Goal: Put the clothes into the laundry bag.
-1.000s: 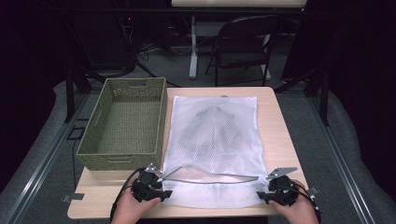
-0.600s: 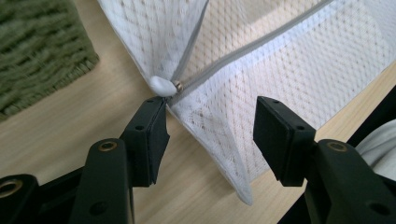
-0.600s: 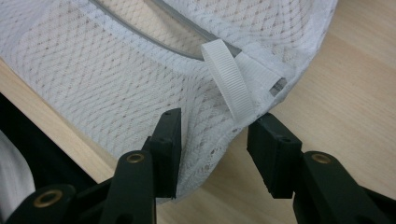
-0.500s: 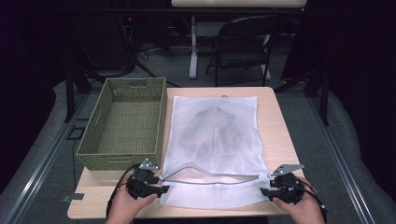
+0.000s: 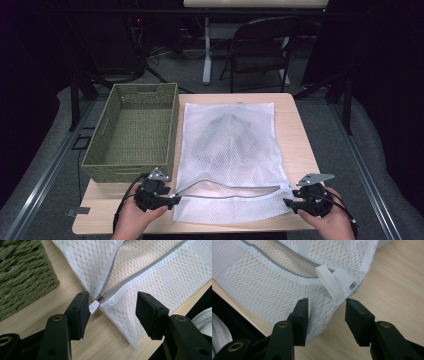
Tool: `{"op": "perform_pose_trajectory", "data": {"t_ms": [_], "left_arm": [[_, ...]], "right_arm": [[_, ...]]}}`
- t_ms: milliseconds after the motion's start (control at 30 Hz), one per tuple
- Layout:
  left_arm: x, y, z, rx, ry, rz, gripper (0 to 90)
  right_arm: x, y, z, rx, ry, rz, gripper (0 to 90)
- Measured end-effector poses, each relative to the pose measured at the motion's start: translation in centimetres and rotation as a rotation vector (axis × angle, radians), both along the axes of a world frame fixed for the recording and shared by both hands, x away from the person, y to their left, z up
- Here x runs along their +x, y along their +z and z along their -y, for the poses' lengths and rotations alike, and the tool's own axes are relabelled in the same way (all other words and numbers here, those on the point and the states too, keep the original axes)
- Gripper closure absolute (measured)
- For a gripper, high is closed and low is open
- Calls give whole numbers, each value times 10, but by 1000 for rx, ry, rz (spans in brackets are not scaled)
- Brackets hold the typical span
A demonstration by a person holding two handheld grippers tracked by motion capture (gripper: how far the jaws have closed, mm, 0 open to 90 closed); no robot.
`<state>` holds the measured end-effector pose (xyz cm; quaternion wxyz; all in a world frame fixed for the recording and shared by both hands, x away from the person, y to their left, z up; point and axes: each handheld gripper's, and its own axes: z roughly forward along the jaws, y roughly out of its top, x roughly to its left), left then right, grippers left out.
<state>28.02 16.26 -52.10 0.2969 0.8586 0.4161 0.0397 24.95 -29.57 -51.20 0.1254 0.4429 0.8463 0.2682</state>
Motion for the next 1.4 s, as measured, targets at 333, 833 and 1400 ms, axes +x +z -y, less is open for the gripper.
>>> {"op": "perform_pose_trajectory", "data": {"t_ms": [333, 833, 1400], "left_arm": [[1, 1, 1, -9, 9, -3, 446], [2, 1, 1, -5, 3, -1, 445], [6, 4, 6, -4, -6, 12, 445]], "right_arm": [[-4, 3, 4, 0, -7, 5, 527], [-11, 17, 9, -13, -14, 25, 527], [5, 12, -43, -14, 132, 28, 543]]}}
